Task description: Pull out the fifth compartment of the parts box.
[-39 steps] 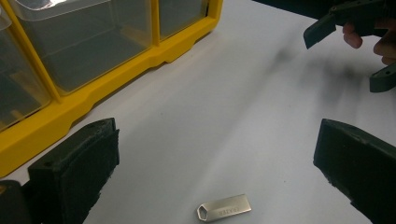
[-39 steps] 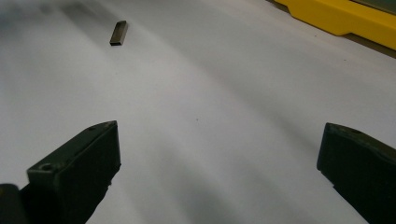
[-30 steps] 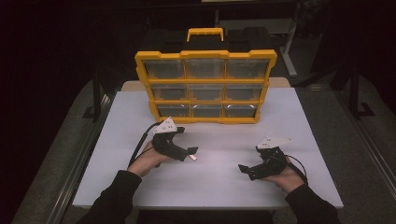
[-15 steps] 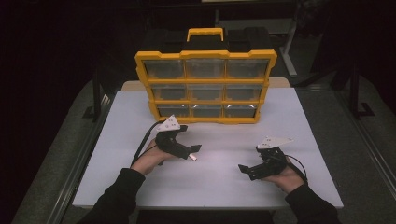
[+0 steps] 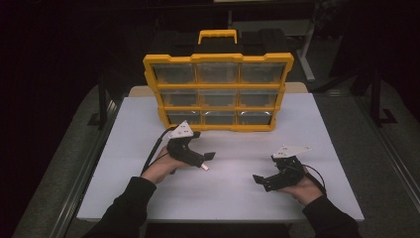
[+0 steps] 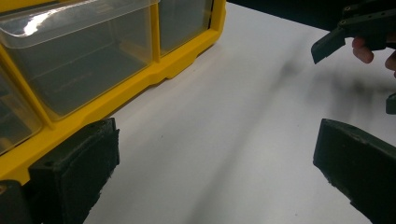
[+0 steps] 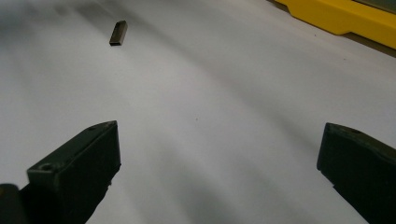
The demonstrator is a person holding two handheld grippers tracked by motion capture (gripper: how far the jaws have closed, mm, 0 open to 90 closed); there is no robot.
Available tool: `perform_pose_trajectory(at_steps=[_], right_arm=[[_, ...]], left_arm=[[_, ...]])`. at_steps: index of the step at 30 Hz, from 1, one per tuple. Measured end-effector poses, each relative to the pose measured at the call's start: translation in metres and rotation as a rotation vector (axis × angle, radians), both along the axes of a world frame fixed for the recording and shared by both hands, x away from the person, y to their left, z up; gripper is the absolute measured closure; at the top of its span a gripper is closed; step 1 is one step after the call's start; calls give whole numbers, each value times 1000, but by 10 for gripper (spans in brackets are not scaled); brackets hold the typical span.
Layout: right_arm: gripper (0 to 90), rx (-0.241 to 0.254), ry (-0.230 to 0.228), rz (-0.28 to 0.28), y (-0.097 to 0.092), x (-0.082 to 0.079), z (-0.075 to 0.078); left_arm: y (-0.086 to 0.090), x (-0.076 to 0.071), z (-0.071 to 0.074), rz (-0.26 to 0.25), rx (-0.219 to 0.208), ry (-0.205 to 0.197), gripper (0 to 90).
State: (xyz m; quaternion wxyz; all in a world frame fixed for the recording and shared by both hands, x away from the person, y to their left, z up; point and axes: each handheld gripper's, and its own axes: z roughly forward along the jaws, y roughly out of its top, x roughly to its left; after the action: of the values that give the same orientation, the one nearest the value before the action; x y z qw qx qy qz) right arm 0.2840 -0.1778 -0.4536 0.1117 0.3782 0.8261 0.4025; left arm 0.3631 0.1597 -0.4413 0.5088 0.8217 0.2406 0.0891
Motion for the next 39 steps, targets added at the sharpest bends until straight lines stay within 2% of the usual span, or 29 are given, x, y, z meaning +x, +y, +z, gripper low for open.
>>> perform_pose_trajectory(at_steps=[12,20,27,39], right_arm=[[0,1,0,0,0,0,0],[0,-2,-1,1,0,0,0],[0,0,-2,-1,-1,0,0],[0,-1,-5,3,-1,0,1]], left_arm=[[-5,2,0,3,0,-7,0],[-15,4,3,5,0,-28,0],[-16,3,3,5,7,-43,0],[-15,-3,5,6,48,-125,0]])
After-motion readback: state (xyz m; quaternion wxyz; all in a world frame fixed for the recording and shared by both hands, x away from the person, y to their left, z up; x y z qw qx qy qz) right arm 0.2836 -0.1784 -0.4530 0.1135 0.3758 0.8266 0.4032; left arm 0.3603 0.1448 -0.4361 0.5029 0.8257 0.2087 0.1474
